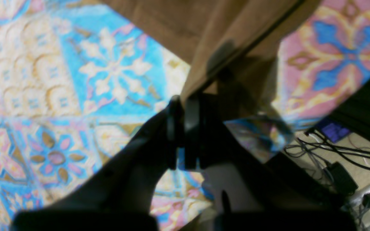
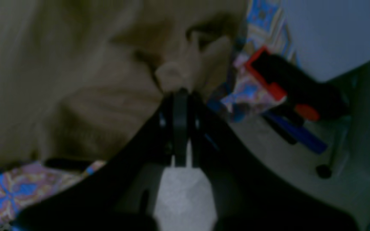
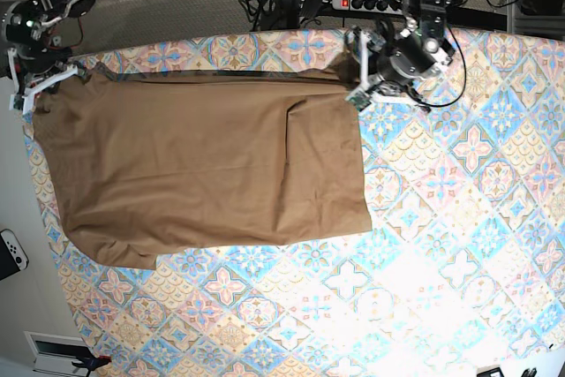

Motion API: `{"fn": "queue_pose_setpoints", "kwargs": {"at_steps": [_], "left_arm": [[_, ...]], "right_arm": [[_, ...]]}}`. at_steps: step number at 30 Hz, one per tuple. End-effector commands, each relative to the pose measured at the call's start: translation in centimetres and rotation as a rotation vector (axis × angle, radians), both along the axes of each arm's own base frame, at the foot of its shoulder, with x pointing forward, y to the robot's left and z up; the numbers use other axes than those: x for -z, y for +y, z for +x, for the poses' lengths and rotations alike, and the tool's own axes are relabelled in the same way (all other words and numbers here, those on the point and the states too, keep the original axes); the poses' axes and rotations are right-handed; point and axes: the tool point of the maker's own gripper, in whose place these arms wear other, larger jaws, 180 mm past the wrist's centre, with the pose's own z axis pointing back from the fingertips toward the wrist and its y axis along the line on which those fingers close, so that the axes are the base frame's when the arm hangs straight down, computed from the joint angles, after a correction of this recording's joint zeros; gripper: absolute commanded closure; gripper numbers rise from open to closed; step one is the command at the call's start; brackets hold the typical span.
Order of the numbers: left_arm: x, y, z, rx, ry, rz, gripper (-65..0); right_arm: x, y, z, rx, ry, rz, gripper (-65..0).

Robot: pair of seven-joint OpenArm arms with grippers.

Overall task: Layout the t-shirt on the table in an organized manner, then fold the t-shirt properly
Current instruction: 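Release the shirt edge with the left gripper and regrasp it nearby, then fold the shirt lengthwise with both grippers, laying the held edge over the body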

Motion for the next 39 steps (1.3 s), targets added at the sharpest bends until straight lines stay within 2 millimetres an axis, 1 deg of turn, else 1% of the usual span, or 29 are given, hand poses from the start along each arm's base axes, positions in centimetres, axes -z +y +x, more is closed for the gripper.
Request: {"fn": "queue_pose_setpoints", "kwargs": {"at_steps": [1,2,5,7,12,15,17,19,20,23,24,26,30,32,33,36,37,39], "left_arm": [[-0.9,0.6,0.7,-0.017,-0.037,0.012,0.0],[-1.0,0.7,0.8,-0.019,-0.041,0.013,0.0],[-1.6,0.7,2.0,-0.02,-0.071,0.016,0.0],[-1.8,0.2,2.3,-0.025,-0.08,0.004,0.0],[-2.3,0.0,3.5,-0.038,-0.109,0.011,0.0],[-2.5,0.1,3.8,-0.039,-0.117,0.014,0.0],[-2.9,0.1,4.5,-0.04,-0.135,0.017,0.0],[-2.6,0.2,4.8,-0.042,-0.129,0.017,0.0],[-2.7,0.2,4.9,-0.042,-0.132,0.017,0.0],[-2.8,0.2,5.6,-0.042,-0.142,0.017,0.0],[-2.9,0.2,5.8,-0.043,-0.146,0.016,0.0],[-3.1,0.2,6.0,-0.043,-0.152,0.016,0.0],[-3.7,0.3,7.0,-0.044,-0.177,0.017,0.0],[-3.3,0.3,7.3,-0.046,-0.165,0.018,0.0],[-3.4,0.4,7.7,-0.048,-0.171,0.018,0.0],[-3.3,0.5,8.4,-0.05,-0.171,0.018,0.0],[-3.5,0.5,8.7,-0.051,-0.18,0.018,0.0],[-3.6,0.5,9.1,-0.052,-0.183,0.018,0.0]], "right_arm": [[-1.3,-0.3,1.0,-0.023,-0.039,-0.036,0.0],[-1.3,0.0,1.3,-0.037,-0.038,-0.034,0.0],[-0.9,0.8,1.8,-0.075,-0.027,-0.029,0.0],[-0.9,1.2,2.3,-0.094,-0.028,-0.027,0.0],[-1.0,1.4,2.6,-0.101,-0.032,-0.027,0.0],[-0.9,1.4,2.6,-0.102,-0.031,-0.024,0.0],[-0.7,1.5,2.7,-0.102,-0.03,-0.018,0.0],[-0.7,1.5,2.8,-0.103,-0.032,-0.016,0.0],[-0.8,1.7,3.1,-0.113,-0.034,-0.015,0.0],[-1.3,2.4,5.1,-0.145,-0.067,-0.011,0.0],[-1.1,2.6,5.5,-0.15,-0.072,-0.001,0.0],[-0.2,3.1,5.9,-0.161,-0.061,0.03,0.0],[1.8,4.0,5.9,-0.175,-0.028,0.088,0.0],[2.5,4.2,5.7,-0.173,-0.017,0.11,0.0],[2.8,4.2,5.6,-0.172,-0.011,0.12,0.0],[3.3,4.5,5.7,-0.178,-0.005,0.133,0.0],[3.3,4.7,5.8,-0.185,-0.004,0.135,0.0],[3.1,4.5,6.1,-0.201,-0.001,0.121,0.0]]}}
